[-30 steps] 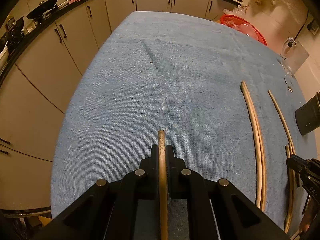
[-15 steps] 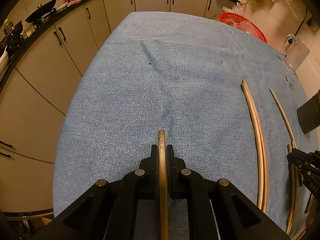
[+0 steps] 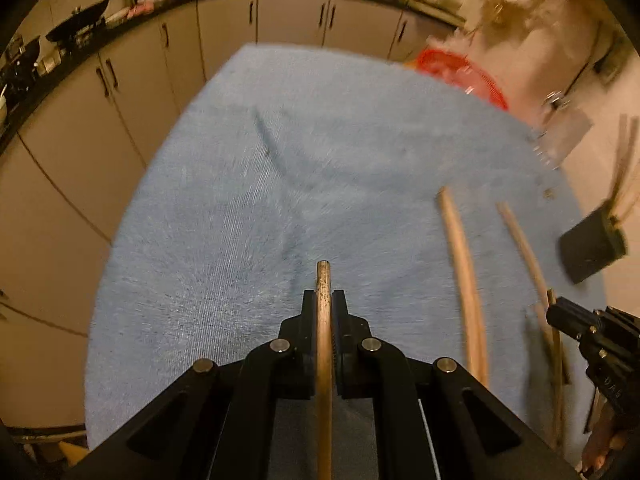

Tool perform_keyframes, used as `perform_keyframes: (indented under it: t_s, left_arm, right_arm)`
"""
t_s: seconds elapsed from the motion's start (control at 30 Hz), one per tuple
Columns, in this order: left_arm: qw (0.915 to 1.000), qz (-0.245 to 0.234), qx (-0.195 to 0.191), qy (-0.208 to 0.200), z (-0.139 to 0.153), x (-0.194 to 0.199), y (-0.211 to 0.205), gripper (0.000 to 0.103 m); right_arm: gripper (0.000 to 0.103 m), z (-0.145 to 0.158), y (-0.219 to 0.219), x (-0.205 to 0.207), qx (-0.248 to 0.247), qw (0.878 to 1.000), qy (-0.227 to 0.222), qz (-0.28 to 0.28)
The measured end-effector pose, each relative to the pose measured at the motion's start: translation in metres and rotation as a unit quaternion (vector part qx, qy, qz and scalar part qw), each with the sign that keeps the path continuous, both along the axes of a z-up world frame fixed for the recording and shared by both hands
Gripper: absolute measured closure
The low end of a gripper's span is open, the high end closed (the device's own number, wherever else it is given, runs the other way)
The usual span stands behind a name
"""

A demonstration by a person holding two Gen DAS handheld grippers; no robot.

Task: Organize utensils
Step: 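Lift the held chopsticks upright with both grippers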

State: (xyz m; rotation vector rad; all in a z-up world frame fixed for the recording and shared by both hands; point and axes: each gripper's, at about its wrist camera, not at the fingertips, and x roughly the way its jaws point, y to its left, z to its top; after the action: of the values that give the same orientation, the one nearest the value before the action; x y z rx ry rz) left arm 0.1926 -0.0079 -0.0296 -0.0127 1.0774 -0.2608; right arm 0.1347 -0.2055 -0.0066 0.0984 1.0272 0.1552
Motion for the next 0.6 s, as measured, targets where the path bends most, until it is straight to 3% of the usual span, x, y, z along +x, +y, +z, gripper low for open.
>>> perform_keyframes:
  t_s: [0.13,0.3,0.6]
  left_arm:
    - [0.9988,0.001,-0.031,-0.038,0.037,-0.018,0.004,0.096]
    - [0.9940,-0.001,-0.063,-0.089,0.081,-0.046,0.003,0.096]
    - [0.9871,-0.019,-0.084,-0.135,0.118,-0.087,-0.005,0.096]
  right_arm:
    - [0.096,0.045,-0.004,-0.022,0.021,0.997,-0.080,-0.010]
    - [0.096,0.093,-0.004,-0.054,0.041,0.983,-0.175,-0.025]
    - [0.095,0.131,-0.003,-0.109,0.065,0.954,-0.288,-0.054]
